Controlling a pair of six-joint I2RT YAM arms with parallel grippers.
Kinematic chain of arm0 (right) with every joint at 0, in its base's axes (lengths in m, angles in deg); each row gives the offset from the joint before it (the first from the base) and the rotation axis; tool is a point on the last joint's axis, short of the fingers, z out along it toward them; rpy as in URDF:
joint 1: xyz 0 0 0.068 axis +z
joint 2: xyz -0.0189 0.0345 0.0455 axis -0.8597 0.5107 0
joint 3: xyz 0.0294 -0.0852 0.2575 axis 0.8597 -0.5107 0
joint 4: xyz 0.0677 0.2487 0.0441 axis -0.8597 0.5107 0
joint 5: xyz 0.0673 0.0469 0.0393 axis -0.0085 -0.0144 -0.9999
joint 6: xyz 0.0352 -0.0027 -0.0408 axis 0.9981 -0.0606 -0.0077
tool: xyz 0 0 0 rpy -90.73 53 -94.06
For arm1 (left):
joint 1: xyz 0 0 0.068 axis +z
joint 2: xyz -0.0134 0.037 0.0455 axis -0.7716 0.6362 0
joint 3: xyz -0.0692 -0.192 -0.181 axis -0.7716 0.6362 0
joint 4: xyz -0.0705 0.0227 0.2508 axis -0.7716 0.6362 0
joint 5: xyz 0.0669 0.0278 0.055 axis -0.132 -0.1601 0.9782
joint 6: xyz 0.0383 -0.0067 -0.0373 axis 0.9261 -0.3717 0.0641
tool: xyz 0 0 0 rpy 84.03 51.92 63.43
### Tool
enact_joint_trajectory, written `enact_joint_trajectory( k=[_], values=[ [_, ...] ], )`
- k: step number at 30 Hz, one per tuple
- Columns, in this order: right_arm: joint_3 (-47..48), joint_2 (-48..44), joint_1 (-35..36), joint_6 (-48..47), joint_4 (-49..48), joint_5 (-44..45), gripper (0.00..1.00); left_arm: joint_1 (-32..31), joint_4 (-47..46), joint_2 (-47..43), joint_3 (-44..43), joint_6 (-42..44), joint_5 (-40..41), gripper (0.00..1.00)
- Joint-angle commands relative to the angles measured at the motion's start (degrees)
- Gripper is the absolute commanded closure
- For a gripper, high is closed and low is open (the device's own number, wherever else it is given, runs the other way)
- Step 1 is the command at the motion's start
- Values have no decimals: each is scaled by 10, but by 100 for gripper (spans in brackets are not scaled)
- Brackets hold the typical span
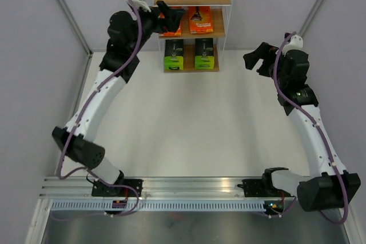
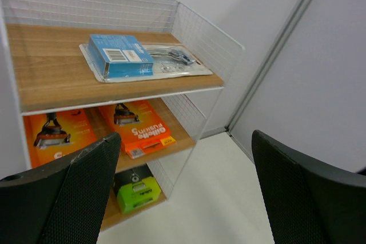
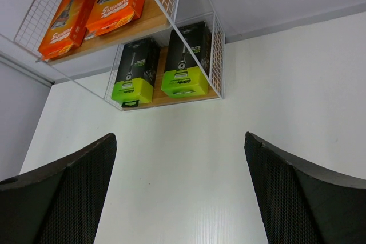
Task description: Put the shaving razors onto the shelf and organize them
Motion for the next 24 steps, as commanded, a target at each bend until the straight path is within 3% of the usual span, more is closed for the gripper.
enact_joint_trajectory(
  k=[1, 7, 13, 18, 24],
  values=[
    [-35, -79, -2, -32, -3, 0, 2, 1, 97, -134, 66, -2, -21, 0],
    [-144, -187, -2, -32, -11, -2, 2, 2, 240, -323, 261, 5, 75, 0],
    [-246, -300, -2, 7, -55, -25, 2, 2, 264, -530, 471, -44, 161, 0],
    [-344, -384, -2, 62, -105, -8, 2, 1, 318, -642, 589, -91, 207, 1],
    [-459, -451, -2, 134, -133, -6, 2, 2, 319, -773, 702, -157, 238, 0]
  ],
)
